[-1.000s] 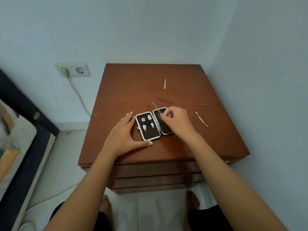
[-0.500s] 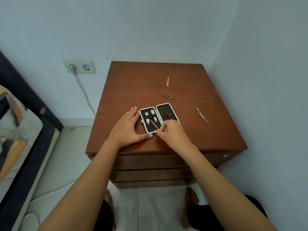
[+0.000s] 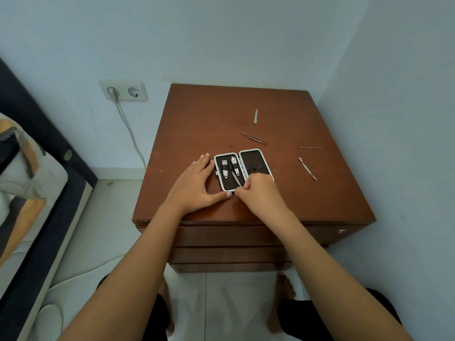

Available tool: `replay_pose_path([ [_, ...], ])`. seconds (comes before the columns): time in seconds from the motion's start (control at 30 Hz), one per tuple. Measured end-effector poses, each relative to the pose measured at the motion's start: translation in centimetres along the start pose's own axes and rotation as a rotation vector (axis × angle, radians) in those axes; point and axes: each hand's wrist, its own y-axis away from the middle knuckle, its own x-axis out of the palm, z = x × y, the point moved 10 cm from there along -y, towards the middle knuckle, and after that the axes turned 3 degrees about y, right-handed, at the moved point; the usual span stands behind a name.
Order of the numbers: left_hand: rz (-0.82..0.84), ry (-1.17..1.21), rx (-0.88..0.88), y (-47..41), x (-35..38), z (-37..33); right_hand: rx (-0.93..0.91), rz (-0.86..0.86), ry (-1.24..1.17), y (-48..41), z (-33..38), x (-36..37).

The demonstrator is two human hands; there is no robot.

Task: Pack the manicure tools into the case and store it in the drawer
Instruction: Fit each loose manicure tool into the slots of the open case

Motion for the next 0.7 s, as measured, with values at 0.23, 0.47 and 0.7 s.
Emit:
replay_pose_path([
  [0.23,-0.004,-0.011,0.012,-0.1,0.1,-0.1,-0.013,-0.024,-0.026,-0.4,0.2,0.0],
  [0.47,-0.009,0.004,0.037,0.0,0.2,-0.1,-0.089,-0.073,-0.024,-1.8,0.7,0.4],
  [0.7,-0.002,0.021,0.056,-0.1,0.4,-0.1,-0.340,-0.239,-0.004,0.6,1.1,0.0],
])
